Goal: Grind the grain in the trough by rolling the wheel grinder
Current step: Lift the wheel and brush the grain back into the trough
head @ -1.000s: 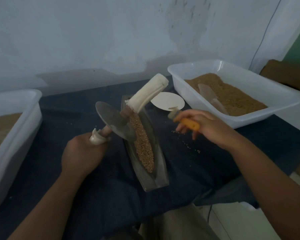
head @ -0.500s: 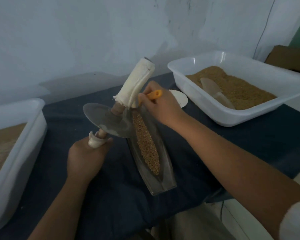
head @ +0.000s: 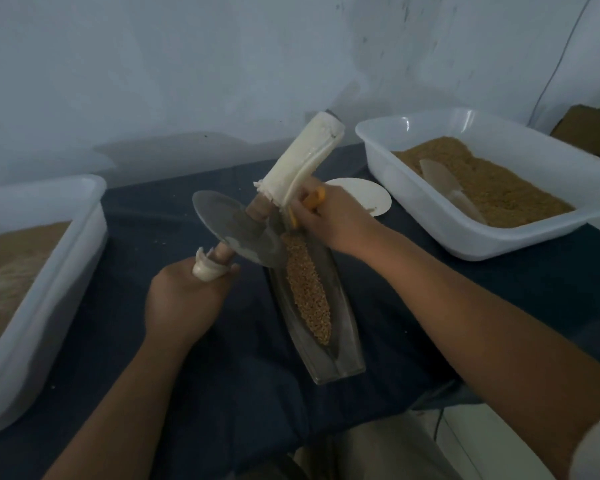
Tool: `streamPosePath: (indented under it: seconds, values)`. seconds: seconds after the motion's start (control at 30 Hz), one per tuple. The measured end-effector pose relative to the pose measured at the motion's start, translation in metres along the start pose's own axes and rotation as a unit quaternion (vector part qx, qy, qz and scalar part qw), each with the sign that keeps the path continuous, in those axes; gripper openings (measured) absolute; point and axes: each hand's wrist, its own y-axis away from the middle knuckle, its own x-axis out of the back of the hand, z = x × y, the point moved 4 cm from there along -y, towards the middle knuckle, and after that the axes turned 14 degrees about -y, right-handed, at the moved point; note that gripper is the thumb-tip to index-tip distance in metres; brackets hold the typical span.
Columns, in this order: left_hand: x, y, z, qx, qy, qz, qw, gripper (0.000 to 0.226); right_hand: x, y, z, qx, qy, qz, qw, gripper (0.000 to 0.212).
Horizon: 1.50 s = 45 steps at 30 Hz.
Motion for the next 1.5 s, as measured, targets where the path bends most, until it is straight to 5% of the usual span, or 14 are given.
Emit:
streamPosePath:
  seconds: [0.1, 0.27, 0.47, 0.63, 0.8, 0.93, 1.07, 1.17, 1.33, 1.5]
  values:
    - [0.002, 0.000, -0.001, 0.005, 0.002, 0.005, 1.000, 0.018, -0.005, 0.014, 0.001, 0.014, 0.024, -0.033, 0.999, 0.024]
    - [0.001, 0.000, 0.001, 0.013, 0.009, 0.007, 1.000, 0.018, 0.013, 0.008, -0.005, 0.054, -0.026, 0.102, 0.993, 0.030]
    - [0.004, -0.002, -0.003, 0.022, 0.002, 0.012, 1.000, 0.024, -0.007, 0.004, -0.001, -0.007, 0.026, -0.019, 0.999, 0.025]
    - [0.002, -0.002, -0.003, 0.018, 0.008, 0.007, 1.000, 0.021, 0.008, 0.004, -0.014, 0.049, -0.002, 0.074, 0.996, 0.028]
    - [0.003, -0.002, -0.003, 0.007, -0.011, 0.015, 1.000, 0.022, -0.004, 0.006, -0.005, -0.024, 0.031, 0.018, 0.999, 0.033]
    - [0.000, -0.003, -0.002, 0.002, -0.006, 0.010, 1.000, 0.025, 0.008, 0.012, -0.011, 0.048, -0.016, 0.122, 0.991, 0.033]
    - [0.000, -0.001, -0.002, -0.004, -0.004, 0.013, 1.000, 0.031, -0.002, 0.006, -0.005, -0.020, 0.027, 0.029, 0.999, 0.030]
    - [0.001, -0.001, -0.002, -0.002, -0.016, 0.014, 1.000, 0.028, 0.015, 0.016, -0.007, 0.026, 0.034, 0.043, 0.998, 0.030]
    - [-0.002, -0.002, -0.002, 0.002, -0.010, 0.015, 1.000, 0.026, 0.070, 0.042, -0.012, 0.037, -0.129, 0.159, 0.978, 0.035]
    - [-0.001, -0.002, 0.000, -0.001, -0.030, 0.011, 0.999, 0.029, 0.052, 0.057, -0.008, -0.061, -0.293, 0.022, 0.954, 0.039]
